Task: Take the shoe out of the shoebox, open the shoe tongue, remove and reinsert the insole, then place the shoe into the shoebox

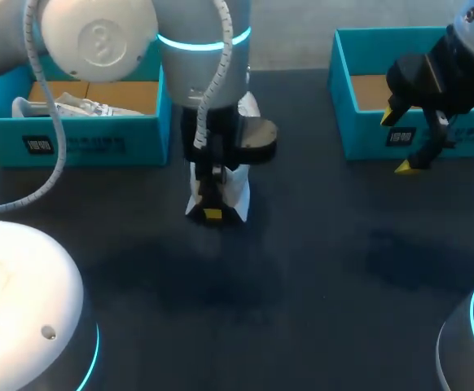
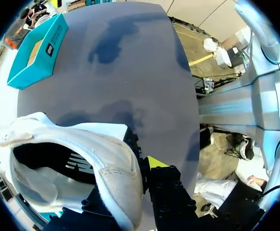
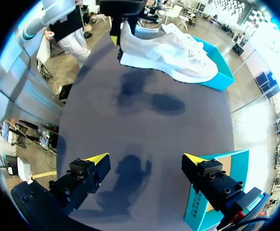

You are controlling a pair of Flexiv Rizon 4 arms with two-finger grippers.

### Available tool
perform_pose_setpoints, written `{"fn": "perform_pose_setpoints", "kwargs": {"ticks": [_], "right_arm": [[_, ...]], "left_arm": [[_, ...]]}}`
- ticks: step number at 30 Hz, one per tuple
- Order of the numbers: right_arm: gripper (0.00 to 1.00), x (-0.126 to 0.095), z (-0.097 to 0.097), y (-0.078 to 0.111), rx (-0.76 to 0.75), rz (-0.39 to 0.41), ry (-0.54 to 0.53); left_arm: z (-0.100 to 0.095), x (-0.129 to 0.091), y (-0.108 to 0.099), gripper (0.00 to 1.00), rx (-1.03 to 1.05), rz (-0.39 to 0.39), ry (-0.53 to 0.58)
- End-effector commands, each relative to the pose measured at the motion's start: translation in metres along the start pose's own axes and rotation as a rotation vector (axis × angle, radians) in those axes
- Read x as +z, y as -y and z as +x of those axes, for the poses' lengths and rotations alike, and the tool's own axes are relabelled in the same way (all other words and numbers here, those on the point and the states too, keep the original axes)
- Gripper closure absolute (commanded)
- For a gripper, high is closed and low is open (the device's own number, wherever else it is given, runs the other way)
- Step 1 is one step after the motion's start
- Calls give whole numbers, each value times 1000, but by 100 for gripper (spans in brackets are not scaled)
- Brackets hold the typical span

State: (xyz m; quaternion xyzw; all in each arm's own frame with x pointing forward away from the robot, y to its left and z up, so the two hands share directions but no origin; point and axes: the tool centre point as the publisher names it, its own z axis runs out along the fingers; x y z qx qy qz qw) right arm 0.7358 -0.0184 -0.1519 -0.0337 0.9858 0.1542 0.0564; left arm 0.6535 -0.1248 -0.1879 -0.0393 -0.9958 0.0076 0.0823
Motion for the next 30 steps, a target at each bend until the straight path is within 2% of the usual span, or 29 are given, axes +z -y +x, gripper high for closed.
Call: {"fn": "perform_pose_setpoints", "kwargs": {"ticks": [1, 7, 15, 26, 30], "right_arm": [[0, 1, -3, -1, 1, 4, -5], [0, 1, -3, -1, 1, 4, -5], [0, 1, -3, -1, 1, 4, -5], [0, 1, -3, -1, 1, 4, -5], [0, 1, -3, -1, 1, 4, -5]], "left_arm": [[-6, -3, -30, 100, -17, 39, -5], [-16, -7, -63, 100, -24, 40, -17], [-32, -12, -102, 100, -12, -46, -12], [-63, -23, -159, 100, 53, -52, -6], [-77, -25, -184, 100, 24, -80, 8]]}}
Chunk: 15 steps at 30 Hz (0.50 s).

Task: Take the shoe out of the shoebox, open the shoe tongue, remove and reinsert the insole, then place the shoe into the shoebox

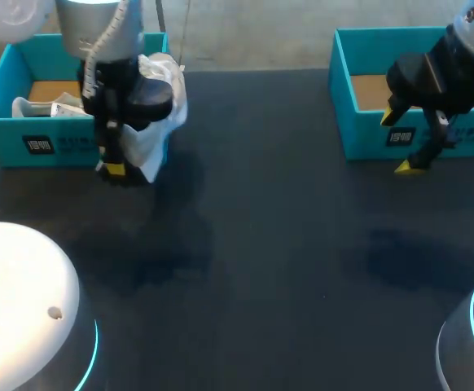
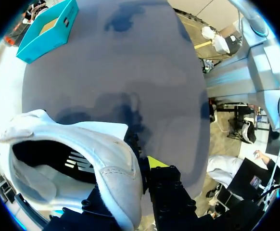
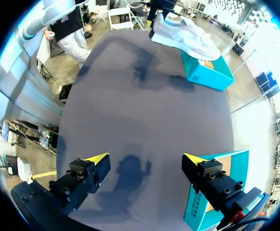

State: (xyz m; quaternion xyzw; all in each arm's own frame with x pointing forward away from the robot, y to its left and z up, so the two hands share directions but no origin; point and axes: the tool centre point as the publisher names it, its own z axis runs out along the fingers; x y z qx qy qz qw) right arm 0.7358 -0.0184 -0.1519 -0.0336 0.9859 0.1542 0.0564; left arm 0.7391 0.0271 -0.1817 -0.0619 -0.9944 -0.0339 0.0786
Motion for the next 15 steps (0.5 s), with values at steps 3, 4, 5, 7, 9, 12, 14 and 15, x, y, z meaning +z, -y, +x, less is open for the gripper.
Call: {"fn": "perform_pose_setpoints", "kwargs": {"ticks": [3, 4, 5, 7, 9, 12, 14, 15], "right_arm": [[0, 1, -3, -1, 1, 4, -5], [0, 1, -3, -1, 1, 4, -5], [0, 1, -3, -1, 1, 4, -5], [0, 1, -3, -1, 1, 4, -5], [0, 1, -3, -1, 1, 4, -5], [0, 1, -3, -1, 1, 4, -5], [0, 1, -3, -1, 1, 4, -5], [0, 1, -3, -1, 1, 4, -5]], "left_arm": [[-11, -2, -48, 100, -18, 16, 24], [-12, -2, -54, 100, -23, 15, 31], [-14, -2, -61, 100, -19, 12, 32], [-17, -2, -72, 100, -24, -9, 50], [-23, -1, -84, 100, -58, -25, 45], [-29, -1, -100, 100, -61, -23, 45], [-32, -1, -112, 100, -57, 5, 45], [-35, 0, -117, 100, -68, -6, 51]]}}
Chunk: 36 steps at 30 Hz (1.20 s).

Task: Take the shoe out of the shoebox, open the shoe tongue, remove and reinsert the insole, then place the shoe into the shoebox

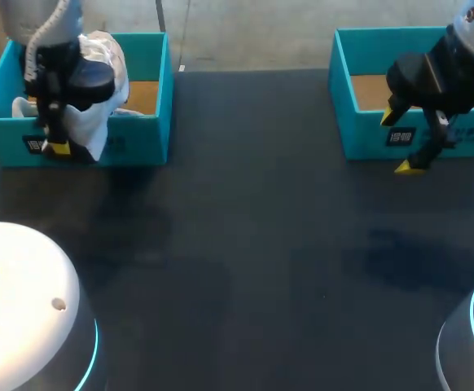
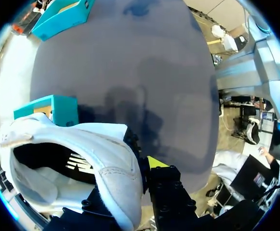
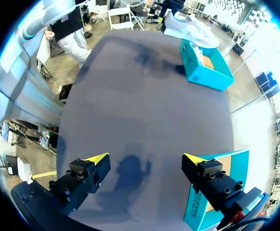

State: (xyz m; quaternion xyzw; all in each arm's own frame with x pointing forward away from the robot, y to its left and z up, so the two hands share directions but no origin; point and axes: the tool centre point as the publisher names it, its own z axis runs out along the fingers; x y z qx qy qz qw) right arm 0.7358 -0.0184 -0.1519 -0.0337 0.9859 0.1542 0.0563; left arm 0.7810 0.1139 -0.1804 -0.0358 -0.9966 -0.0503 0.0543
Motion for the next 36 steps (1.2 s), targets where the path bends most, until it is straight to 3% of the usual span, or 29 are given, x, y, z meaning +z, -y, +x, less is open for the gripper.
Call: {"fn": "perform_pose_setpoints", "kwargs": {"ticks": [1, 12, 22, 26, 36], "right_arm": [[0, 1, -3, -1, 1, 4, -5], [0, 1, -3, -1, 1, 4, -5], [0, 1, -3, -1, 1, 4, -5], [0, 1, -3, -1, 1, 4, -5], [0, 1, -3, -1, 1, 4, -5]], "left_arm": [[-7, 2, -30, 100, -8, 26, 5], [-44, 7, -76, 100, -45, 21, -8], [-67, 1, -113, 100, -90, -58, 14], [-78, 0, -125, 100, -128, -17, 2], [-78, 0, -125, 100, -128, -17, 2]]}}
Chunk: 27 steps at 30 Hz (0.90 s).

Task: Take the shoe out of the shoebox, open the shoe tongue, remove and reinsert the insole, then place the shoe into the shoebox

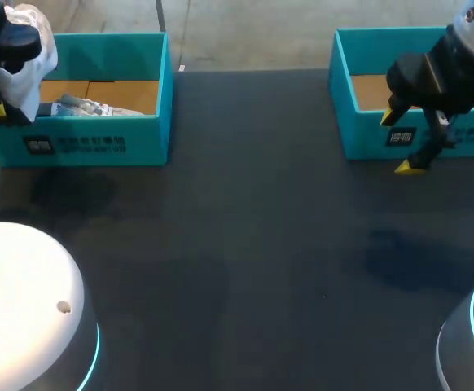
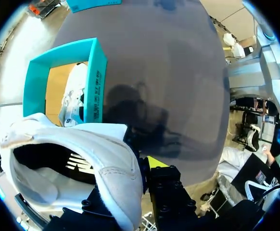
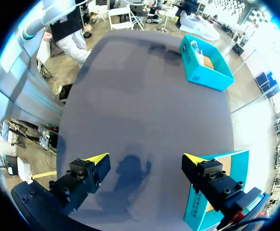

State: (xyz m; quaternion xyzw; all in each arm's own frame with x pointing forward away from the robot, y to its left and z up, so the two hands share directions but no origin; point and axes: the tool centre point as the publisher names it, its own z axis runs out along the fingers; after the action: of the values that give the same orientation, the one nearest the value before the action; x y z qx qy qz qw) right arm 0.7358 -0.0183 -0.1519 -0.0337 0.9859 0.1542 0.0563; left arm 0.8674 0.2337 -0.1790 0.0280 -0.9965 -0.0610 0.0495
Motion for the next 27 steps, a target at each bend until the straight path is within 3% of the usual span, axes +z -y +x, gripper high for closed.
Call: {"fn": "perform_pose_setpoints", "kwargs": {"ticks": [1, 14, 27], "right_arm": [[0, 1, -3, -1, 1, 4, -4], [0, 1, -3, -1, 1, 4, -4], [0, 1, -3, -1, 1, 4, -4]], "left_arm": [[0, -2, 1, 100, 1, -2, 0], [-4, -4, -2, 100, 17, -25, 8], [-45, -5, -26, 100, 42, -28, 28]]}}
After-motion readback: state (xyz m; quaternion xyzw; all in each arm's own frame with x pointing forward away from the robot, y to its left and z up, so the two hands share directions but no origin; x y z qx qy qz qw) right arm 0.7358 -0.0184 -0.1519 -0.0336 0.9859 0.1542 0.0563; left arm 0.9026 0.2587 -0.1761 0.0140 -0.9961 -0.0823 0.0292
